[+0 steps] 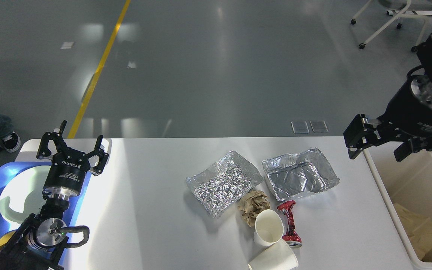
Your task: Tidy desktop
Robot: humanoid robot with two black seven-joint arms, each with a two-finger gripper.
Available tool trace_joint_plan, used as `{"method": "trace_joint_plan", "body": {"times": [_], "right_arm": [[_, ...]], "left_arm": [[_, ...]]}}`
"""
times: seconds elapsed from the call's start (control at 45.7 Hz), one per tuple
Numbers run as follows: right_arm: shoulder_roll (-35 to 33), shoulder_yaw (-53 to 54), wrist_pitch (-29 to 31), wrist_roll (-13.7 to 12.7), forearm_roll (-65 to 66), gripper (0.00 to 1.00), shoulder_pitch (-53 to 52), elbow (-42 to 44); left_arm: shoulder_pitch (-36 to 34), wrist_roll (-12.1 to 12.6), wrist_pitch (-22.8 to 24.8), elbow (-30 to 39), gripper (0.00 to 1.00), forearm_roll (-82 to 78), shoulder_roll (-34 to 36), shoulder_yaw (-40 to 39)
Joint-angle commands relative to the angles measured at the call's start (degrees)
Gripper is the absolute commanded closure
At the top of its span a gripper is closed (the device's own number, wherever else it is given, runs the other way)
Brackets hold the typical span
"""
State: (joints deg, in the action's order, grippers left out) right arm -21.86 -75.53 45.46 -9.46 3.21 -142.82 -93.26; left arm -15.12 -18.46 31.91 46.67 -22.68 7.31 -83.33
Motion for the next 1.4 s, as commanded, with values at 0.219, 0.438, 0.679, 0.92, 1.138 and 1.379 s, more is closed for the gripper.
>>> {"method": "trace_joint_plan", "body": {"times": [0.219, 0.438, 0.679, 0.92, 1.138, 1.379], "right_arm": [[-0.2, -0.2, -3.5, 0.1, -10.7, 0.19, 4.9, 1.8], [0.1, -2.4, -12.1, 0.1, -36.8, 0.18, 10.4, 1.6], [2.8, -1.6, -26.6, 0.3, -56.7, 0.15, 21.5, 1.5], [4.4, -0.1, -33.4, 0.2, -72.7, 0.15, 29.4, 4.5], [6.8, 3.4, -36.1, 0.3, -74.1, 0.10, 40.5, 15.3], [9.9, 5.0, -36.0, 0.3, -73.9, 0.08, 52.1, 25.5]], "left_arm": [[0.0, 0.0, 0.0, 0.0, 0.03, 0.0, 0.0, -0.1], [0.0, 0.0, 0.0, 0.0, 0.03, 0.0, 0.0, -0.1], [0.0, 0.0, 0.1, 0.0, 0.03, 0.0, 0.0, -0.1], [0.0, 0.0, 0.1, 0.0, 0.03, 0.0, 0.0, -0.1], [0.0, 0.0, 0.1, 0.0, 0.03, 0.0, 0.0, -0.1], [0.0, 0.0, 0.1, 0.0, 0.03, 0.0, 0.0, -0.1]]}}
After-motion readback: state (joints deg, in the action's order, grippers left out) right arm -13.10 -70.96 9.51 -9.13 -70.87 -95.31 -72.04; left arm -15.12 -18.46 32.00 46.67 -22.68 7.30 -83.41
